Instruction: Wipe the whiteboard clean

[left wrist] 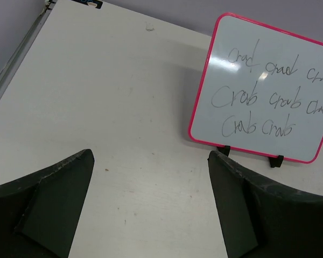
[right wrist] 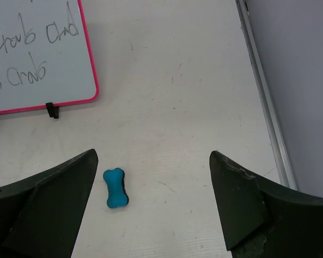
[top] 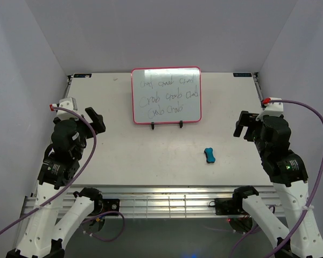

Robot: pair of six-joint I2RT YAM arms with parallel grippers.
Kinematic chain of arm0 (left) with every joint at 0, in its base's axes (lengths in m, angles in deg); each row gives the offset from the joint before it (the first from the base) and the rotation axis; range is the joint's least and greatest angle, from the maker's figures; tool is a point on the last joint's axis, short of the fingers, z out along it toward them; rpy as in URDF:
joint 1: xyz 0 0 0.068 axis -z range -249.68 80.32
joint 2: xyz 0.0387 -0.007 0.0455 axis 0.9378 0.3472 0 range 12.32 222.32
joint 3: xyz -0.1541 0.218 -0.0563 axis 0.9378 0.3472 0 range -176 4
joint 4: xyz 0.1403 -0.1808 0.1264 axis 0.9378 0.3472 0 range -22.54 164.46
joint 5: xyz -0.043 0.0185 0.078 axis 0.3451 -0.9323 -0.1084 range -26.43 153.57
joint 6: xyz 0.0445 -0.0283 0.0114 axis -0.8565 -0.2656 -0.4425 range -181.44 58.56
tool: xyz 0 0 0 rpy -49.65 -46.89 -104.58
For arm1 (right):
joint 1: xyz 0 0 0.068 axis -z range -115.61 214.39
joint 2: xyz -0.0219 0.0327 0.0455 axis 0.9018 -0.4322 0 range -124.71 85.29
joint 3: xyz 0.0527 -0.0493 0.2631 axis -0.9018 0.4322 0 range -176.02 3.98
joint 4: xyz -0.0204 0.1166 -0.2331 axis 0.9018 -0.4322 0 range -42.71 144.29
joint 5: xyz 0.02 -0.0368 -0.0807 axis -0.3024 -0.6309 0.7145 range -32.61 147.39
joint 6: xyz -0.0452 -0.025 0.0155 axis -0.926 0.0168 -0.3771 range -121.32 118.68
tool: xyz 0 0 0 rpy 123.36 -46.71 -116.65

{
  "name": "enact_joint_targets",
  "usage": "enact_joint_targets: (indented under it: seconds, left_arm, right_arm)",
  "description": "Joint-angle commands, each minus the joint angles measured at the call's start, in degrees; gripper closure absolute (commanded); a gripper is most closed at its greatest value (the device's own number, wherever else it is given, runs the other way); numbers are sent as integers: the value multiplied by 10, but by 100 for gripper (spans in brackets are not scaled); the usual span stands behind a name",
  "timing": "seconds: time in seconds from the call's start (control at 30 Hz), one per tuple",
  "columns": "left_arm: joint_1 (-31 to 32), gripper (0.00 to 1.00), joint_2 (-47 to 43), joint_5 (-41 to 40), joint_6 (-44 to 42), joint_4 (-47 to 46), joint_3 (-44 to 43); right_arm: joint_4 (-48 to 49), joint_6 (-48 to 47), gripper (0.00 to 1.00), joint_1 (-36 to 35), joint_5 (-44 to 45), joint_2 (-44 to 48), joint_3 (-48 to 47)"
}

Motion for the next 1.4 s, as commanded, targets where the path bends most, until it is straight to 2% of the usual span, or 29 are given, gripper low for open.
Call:
enact_joint_targets:
  seconds: [0.0,0.13,0.27,0.37,0.4,0.43,0.5,0.53,0.57,0.63,0.67,0.7,0.73,0.8,0.9,1.0,1.07,1.2,1.37]
  left_arm:
    - [3,2,-2,-5,9,-4,-14]
    - [3,2,4,10,24,-24,-2]
    - [3,2,44,121,27,-101,5]
    - [2,2,126,221,10,-213,20]
    - [-1,2,194,226,13,-235,17]
    - [-34,2,234,245,16,-245,-22]
    - [-90,2,307,367,23,-264,-67]
    - [-149,2,351,412,25,-321,-79]
    - [-187,2,369,491,22,-350,-79]
    - [-253,2,431,558,34,-437,-77]
    - [-269,2,459,606,49,-468,-78]
    - [-277,2,489,698,64,-499,-83]
    - [-277,2,552,736,74,-552,-90]
    - [-270,2,613,810,75,-579,-125]
    - [-269,2,718,863,124,-631,-173]
    - [-252,2,792,932,206,-763,-196]
    - [-237,2,845,950,248,-778,-238]
    - [-196,2,901,960,267,-789,-291]
    - [-179,2,957,970,299,-813,-338]
  right_arm:
    - [-1,-2,10,-3,4,-3,-25]
    - [20,-9,10,-2,-18,5,-3]
    - [83,-6,10,-3,-95,38,39]
    - [118,0,10,-3,-149,61,58]
    - [122,5,10,-3,-162,62,61]
    - [126,7,10,-3,-185,63,63]
    - [123,9,10,-3,-213,61,62]
    - [118,9,10,-3,-227,62,61]
    - [114,7,10,-2,-233,63,61]
    - [107,-1,10,-3,-242,72,63]
    - [105,-5,10,-3,-246,76,72]
    - [105,-8,10,-3,-250,80,77]
    - [106,-13,10,-3,-257,84,81]
    - [107,-15,10,-2,-264,85,88]
    - [100,-16,10,-3,-289,82,83]
    - [100,-16,10,-2,-296,88,87]
    - [104,-16,10,-3,-295,92,92]
    - [97,-23,10,-3,-298,78,94]
    - [82,-30,10,-4,-301,72,93]
